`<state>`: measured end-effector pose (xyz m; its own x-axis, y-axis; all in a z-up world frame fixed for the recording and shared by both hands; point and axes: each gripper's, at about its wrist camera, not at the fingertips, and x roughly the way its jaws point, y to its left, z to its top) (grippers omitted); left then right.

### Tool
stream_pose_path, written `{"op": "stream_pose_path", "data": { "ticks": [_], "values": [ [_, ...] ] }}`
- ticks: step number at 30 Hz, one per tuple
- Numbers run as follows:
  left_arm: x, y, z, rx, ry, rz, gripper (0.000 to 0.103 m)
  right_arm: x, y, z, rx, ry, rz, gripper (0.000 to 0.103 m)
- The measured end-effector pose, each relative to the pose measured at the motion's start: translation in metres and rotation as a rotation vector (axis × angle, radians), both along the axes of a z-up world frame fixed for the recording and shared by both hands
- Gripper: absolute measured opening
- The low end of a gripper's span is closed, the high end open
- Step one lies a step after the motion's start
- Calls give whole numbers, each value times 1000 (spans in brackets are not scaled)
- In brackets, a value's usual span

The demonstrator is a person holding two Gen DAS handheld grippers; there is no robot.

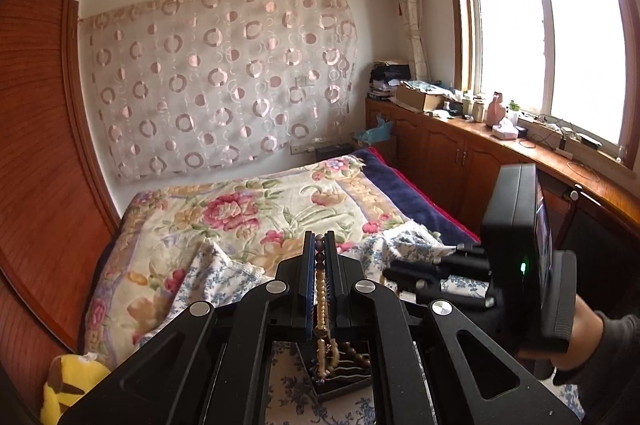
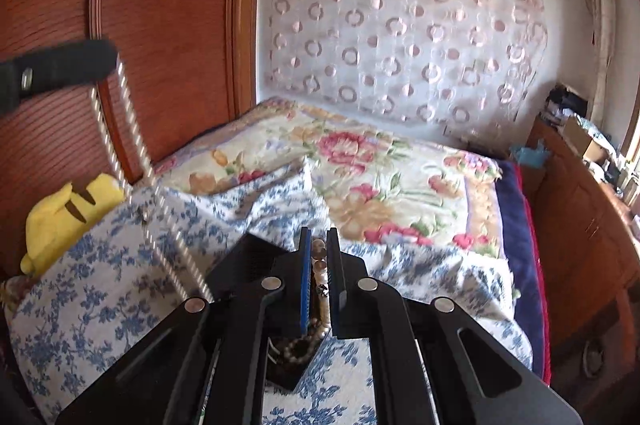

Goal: Organize jewelry
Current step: 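Open both grippers to drop the pearl necklaces into the box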

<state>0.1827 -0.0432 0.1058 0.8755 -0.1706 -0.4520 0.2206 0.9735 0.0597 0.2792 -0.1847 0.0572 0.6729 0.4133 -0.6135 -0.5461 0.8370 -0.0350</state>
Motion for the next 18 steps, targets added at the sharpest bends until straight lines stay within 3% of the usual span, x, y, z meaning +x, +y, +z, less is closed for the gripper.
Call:
{"op": "stream_pose_path", "data": {
  "ticks": [10, 18],
  "values": [
    [19, -6, -29, 10, 34, -4, 4, -13, -13, -31, 29, 94, 19, 9],
    [38, -11, -57, 11, 89, -1, 4, -39, -26, -35, 19, 100, 49, 13]
  ]
}}
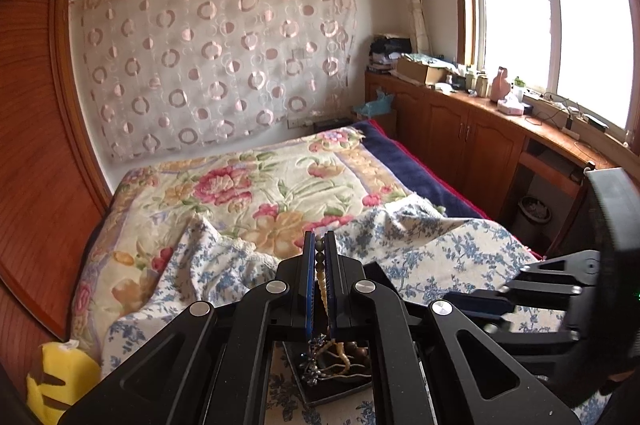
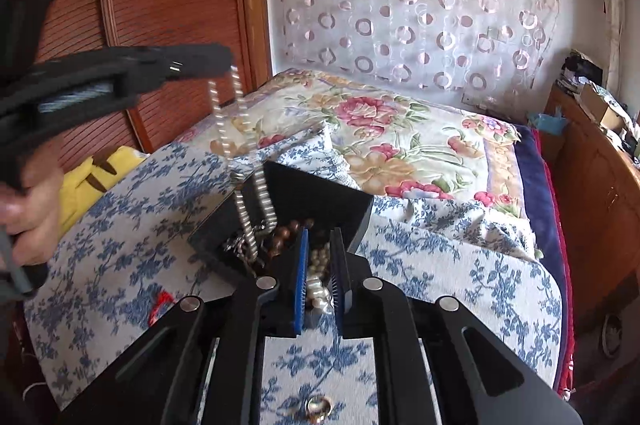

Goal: Organize jewelry
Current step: 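Open both grippers to drop the pearl necklaces into the box, then grasp the red string bracelet with the left gripper while the right moves toward the green pendant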

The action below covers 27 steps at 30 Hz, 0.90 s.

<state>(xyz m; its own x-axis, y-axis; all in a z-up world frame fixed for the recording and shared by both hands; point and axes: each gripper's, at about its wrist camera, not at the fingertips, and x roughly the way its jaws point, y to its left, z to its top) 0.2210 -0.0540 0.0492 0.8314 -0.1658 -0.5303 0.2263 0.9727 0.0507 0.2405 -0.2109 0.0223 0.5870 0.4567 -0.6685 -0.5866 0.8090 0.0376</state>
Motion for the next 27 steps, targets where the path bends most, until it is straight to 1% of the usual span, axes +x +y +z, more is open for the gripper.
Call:
{"op": "stream_pose_path", "data": {
  "ticks": [7, 14, 18, 27],
  "values": [
    [10, 1, -18, 8, 36, 7, 4, -7, -12, 0, 10, -5, -8, 13],
    [12, 6, -24, 5, 51, 7, 4, -12, -20, -11, -7, 2, -17, 13],
    [5, 4, -29, 30, 51, 1, 4, -16, -25, -12, -5, -3, -21, 13],
    [-30, 10, -48, 34, 78, -26, 4, -38, -29, -23, 26, 2, -11, 13]
  ]
}}
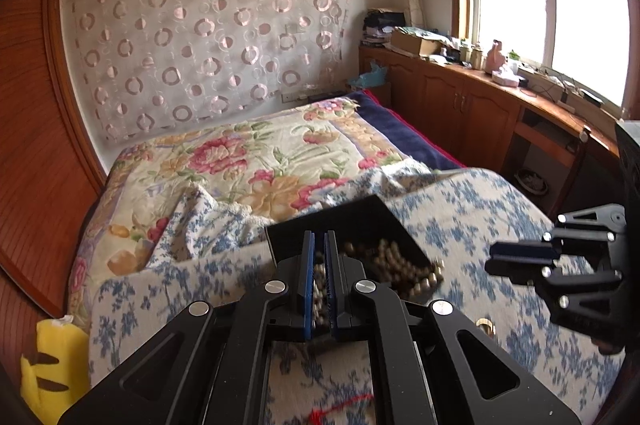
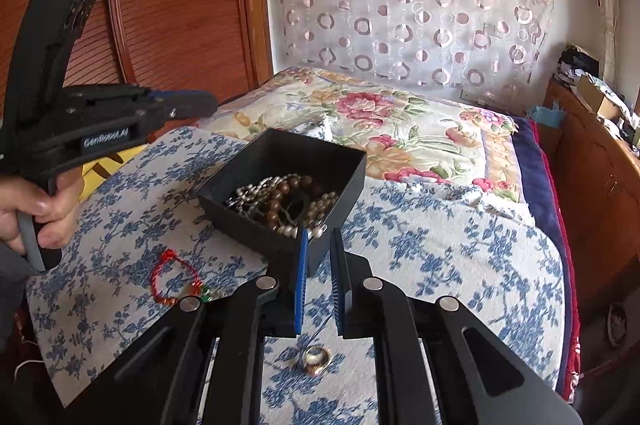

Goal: Organize jewelry
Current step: 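Grasp the red string bracelet with the left gripper while the right moves toward the green pendant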

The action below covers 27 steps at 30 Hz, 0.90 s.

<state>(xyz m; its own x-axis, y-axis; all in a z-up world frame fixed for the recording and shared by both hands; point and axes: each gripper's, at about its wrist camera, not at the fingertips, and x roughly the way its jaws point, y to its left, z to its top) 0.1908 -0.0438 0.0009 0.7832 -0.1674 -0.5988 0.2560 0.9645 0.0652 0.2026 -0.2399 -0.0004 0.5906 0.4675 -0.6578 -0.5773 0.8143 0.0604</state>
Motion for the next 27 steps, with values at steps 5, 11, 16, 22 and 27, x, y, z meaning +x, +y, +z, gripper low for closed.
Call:
{"op": "stream_pose_path", "data": {
  "ticks": [5, 11, 16, 22, 27],
  "values": [
    [-20, 8, -16, -1, 29, -13, 4, -11, 2, -12, -12, 10, 5, 13],
    [-39, 21, -47, -8, 93, -12, 6, -16, -6, -29, -28, 39, -10, 20],
    [-45, 31, -79, -2, 161, -7, 13, -22, -9, -40, -22, 63, -12, 22],
    [-47, 36, -99, -8, 217, -20, 23, -34, 4, -48, -35, 64, 4, 22],
    [-43, 33, -110, 0, 252, -26, 23, -40, 12, -49, -34, 62, 25, 22]
  ]
}}
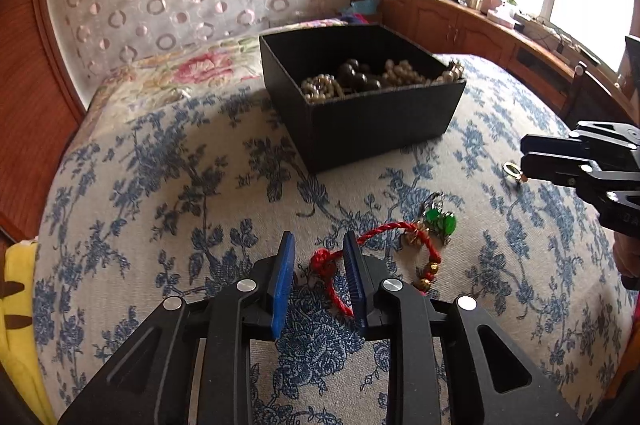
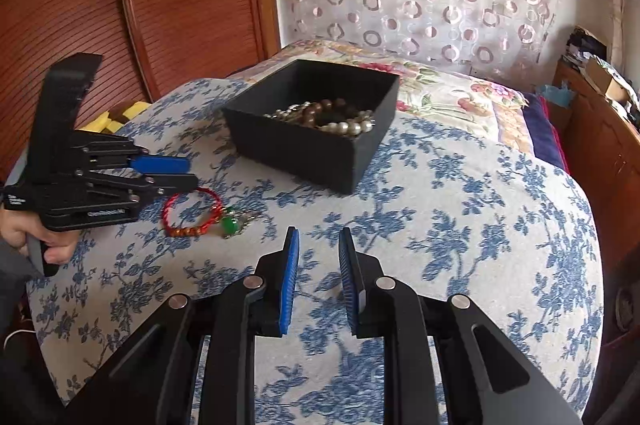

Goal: Organize jewelry
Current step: 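Grasp the red string bracelet with the left gripper while the right moves toward the green pendant, then lift the red bracelet with the left gripper while the right grasps the green jade pendant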

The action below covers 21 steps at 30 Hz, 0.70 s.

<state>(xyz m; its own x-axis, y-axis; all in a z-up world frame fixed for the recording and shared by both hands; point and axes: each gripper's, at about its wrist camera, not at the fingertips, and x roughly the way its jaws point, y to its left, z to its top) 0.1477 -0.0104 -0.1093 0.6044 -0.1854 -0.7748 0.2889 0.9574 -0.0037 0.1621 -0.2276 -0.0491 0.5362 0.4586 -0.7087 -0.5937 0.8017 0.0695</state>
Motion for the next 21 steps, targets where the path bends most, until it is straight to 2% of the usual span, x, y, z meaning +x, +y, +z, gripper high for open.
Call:
{"op": "stream_pose_path", "data": {
  "ticks": [16, 17, 19, 21],
  "values": [
    [-7, -2, -1, -16, -5, -18, 23, -10, 14, 5, 12, -3, 30, 22],
    [-8, -2, -1, -14, -7, -17, 23, -10, 14, 4, 13, -2, 32, 23],
    [-9, -1, -1, -2, -16, -17, 11, -11, 17, 4, 16, 3, 38, 22],
    [-10, 1, -1, -18, -12, -19, 7, -13, 20, 2, 17, 8, 45, 22]
  ]
}}
